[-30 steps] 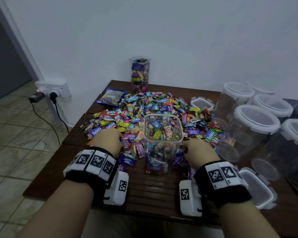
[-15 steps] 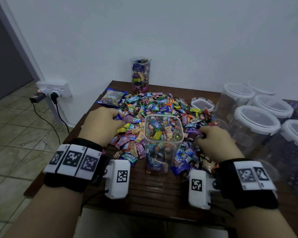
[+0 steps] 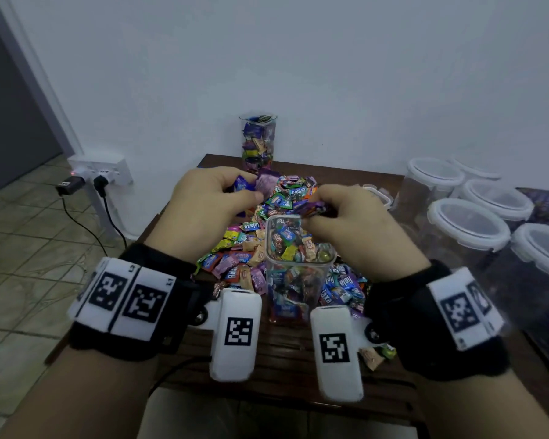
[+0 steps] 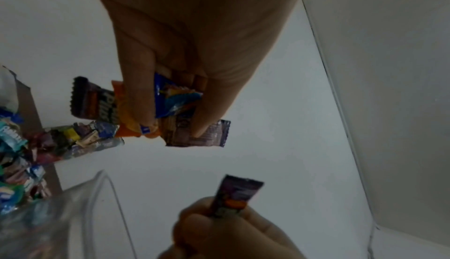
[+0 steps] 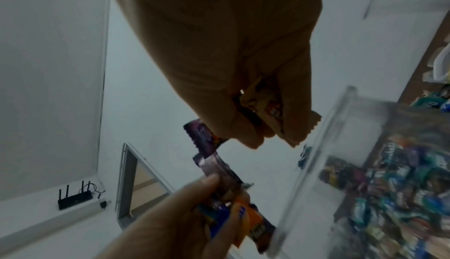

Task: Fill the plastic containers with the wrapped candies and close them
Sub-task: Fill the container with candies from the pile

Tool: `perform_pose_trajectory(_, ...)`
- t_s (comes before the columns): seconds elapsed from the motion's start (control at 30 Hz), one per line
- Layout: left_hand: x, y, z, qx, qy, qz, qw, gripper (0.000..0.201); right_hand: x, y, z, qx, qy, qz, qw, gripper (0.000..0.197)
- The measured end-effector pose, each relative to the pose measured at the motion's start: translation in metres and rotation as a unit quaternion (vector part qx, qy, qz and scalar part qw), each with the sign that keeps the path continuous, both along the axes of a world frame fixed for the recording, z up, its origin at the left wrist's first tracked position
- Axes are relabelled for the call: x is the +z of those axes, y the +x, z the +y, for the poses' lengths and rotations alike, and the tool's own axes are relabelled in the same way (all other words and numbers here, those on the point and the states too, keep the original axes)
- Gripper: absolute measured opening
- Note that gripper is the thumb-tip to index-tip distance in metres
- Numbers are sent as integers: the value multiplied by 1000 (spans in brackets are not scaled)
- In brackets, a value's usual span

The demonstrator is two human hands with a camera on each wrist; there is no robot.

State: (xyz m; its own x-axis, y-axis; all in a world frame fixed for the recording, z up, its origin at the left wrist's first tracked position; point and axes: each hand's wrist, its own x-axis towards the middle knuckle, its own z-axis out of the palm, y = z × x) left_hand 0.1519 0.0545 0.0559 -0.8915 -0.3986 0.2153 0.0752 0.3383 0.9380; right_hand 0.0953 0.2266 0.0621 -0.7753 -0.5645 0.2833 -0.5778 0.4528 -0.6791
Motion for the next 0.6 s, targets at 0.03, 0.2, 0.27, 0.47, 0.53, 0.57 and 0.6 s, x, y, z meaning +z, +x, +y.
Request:
perform_pose_trajectory(0.03,2,0,2,-5,8,5,1000,10,-1,1,-2,-1,6,-3,1000,13)
perform_pose_trajectory(0.2,7,-2,8,-23,22,13,999,13,-8,3,-4,-6,13,-32,999,5)
perform_pose_trajectory(0.27,7,-4,11,-30,23,14,999,17,-9,3,-3,-11,13,-41,999,13)
perform_pose_trajectory(0.47,8,-10,24,-66,43,4,997,10,-18,5,6,-33,-43,-54,997,32)
perform_pose_trajectory(0.53,7,-12,27,-76,41,-2,996,10,-24,5,10,-39,-86,-55,994,32)
perform_pose_trajectory(0.57,6,-13,29,-79,41,-5,996,10,-28,5,13,-38,-108,-53,992,35)
perform_pose_trajectory(0.6,5,-15,30,-83,42,-9,996,11,-31,4,17,-34,-124,-56,990,40)
